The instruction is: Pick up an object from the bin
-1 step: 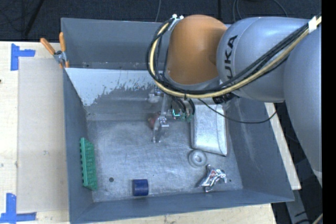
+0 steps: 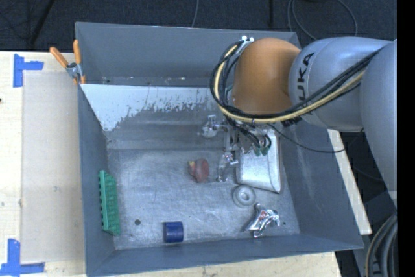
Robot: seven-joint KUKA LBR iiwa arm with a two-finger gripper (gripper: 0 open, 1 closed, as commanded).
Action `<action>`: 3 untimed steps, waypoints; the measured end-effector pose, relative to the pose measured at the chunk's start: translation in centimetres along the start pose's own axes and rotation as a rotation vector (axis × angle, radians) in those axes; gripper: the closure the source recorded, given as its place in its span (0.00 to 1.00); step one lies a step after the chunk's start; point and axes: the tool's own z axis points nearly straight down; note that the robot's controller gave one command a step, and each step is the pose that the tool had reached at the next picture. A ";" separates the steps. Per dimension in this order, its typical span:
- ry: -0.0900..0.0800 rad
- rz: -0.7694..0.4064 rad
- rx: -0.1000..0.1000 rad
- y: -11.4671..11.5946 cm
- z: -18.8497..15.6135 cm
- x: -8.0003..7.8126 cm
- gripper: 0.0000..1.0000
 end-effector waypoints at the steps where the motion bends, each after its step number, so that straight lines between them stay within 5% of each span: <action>1: -0.009 -0.081 -0.001 1.5 3.0 0.7 0.00; 2: -0.008 -0.079 -0.001 1.5 2.8 0.7 1.00; 3: -0.014 -0.143 0.001 0.0 -10.4 2.2 1.00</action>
Offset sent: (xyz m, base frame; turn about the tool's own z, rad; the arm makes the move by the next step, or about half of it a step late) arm -0.0129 0.0131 -0.0326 -0.0846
